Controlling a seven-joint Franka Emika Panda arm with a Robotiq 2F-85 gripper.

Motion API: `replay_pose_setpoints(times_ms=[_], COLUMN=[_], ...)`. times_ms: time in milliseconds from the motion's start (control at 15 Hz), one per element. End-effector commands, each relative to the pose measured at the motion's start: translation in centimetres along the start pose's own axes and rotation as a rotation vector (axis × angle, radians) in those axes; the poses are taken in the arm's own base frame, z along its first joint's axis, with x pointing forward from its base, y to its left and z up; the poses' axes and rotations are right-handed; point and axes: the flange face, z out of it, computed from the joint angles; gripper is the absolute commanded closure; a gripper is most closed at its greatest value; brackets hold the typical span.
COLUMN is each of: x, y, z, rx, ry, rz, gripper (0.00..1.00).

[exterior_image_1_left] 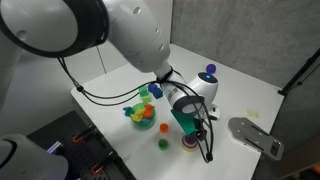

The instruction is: Put the small purple bowl in the small yellow bowl

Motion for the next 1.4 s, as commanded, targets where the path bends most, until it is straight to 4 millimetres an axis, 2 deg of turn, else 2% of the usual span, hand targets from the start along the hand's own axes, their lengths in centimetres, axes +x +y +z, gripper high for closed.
replay_pose_setpoints(times_ms=[0,267,467,800,1133,1333], x=[-0.9,-2.3,-4.4,-9.8,-15.4,-18.0], y=[-1.0,-2.9,-4.4,-5.8,-6.0,-6.1], z=[-2.9,-6.6,-9.8,-15.2,-21.2,-25.0], rx=[0.004,0.008,0.001,-0.026,-0.055,-0.046], ry=[-0.039,-0.057,-0.069,-0.108,-0.112,-0.081], rz=[0.000,-0.038,-0.078,-0.127,-0.204,-0.256], gripper=[0.00,0.00,0.00,0.00,0.00,0.00])
